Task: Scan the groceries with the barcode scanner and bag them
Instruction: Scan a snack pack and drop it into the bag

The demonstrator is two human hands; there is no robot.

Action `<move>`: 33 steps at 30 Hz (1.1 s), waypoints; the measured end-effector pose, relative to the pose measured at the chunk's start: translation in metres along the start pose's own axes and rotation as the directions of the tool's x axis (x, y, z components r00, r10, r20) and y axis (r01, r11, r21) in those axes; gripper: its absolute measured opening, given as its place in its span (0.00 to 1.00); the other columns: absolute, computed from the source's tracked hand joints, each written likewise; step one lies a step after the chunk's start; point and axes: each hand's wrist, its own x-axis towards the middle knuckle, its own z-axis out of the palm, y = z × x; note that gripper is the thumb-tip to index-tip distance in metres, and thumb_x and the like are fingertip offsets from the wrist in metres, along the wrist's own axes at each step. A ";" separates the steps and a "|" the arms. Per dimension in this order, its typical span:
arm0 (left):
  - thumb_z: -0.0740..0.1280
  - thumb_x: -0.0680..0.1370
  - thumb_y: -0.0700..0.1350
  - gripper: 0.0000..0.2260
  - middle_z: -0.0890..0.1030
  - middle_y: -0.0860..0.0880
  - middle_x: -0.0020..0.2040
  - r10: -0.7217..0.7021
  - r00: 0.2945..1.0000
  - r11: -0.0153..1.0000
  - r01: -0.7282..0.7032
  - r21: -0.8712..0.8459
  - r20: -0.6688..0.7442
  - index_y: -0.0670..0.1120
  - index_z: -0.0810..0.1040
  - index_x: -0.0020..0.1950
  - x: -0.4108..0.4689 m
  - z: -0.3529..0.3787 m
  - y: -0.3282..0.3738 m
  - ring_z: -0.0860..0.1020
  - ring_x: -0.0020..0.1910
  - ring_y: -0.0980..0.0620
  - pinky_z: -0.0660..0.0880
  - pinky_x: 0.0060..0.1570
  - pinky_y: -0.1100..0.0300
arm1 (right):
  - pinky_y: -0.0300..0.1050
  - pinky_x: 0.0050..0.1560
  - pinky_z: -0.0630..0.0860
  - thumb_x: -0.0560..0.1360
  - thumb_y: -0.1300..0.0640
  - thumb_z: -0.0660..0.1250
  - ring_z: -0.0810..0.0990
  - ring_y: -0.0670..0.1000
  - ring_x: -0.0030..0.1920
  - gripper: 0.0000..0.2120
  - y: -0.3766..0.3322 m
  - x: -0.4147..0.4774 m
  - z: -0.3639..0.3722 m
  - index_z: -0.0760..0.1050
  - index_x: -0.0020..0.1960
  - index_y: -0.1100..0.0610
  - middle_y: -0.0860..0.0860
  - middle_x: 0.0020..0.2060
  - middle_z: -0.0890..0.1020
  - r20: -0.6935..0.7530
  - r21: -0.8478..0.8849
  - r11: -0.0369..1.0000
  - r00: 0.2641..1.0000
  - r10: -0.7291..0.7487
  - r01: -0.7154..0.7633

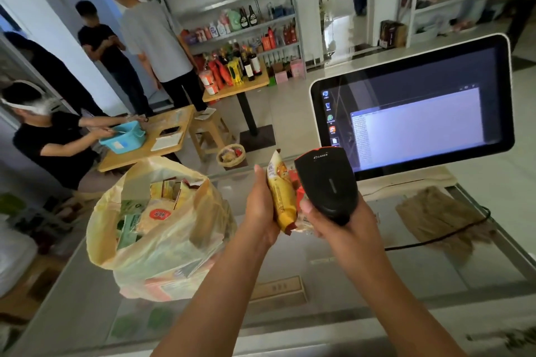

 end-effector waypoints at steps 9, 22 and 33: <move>0.52 0.80 0.67 0.25 0.83 0.52 0.42 0.437 0.899 0.662 -0.349 0.663 0.036 0.50 0.79 0.52 -0.014 -0.005 0.034 0.83 0.40 0.56 0.79 0.42 0.59 | 0.38 0.44 0.77 0.64 0.40 0.76 0.82 0.44 0.41 0.20 -0.013 -0.009 -0.001 0.78 0.52 0.47 0.44 0.38 0.84 0.070 0.013 1.000 0.997 -0.017 0.016; 0.53 0.80 0.67 0.18 0.82 0.51 0.41 0.644 0.609 -0.295 -0.359 0.885 0.462 0.56 0.73 0.46 0.008 -0.010 0.119 0.80 0.43 0.46 0.71 0.36 0.55 | 0.37 0.36 0.73 0.65 0.54 0.80 0.82 0.47 0.41 0.11 -0.029 -0.012 0.004 0.80 0.42 0.52 0.45 0.36 0.84 0.056 -0.225 0.971 0.994 0.097 -0.082; 0.52 0.82 0.65 0.20 0.76 0.55 0.36 0.618 0.598 -0.396 -0.324 0.859 0.511 0.55 0.77 0.51 0.009 -0.002 0.113 0.80 0.38 0.49 0.75 0.34 0.56 | 0.33 0.35 0.69 0.66 0.56 0.78 0.80 0.44 0.41 0.10 -0.042 -0.016 0.000 0.78 0.40 0.50 0.44 0.35 0.82 0.044 -0.204 0.973 0.992 0.122 -0.111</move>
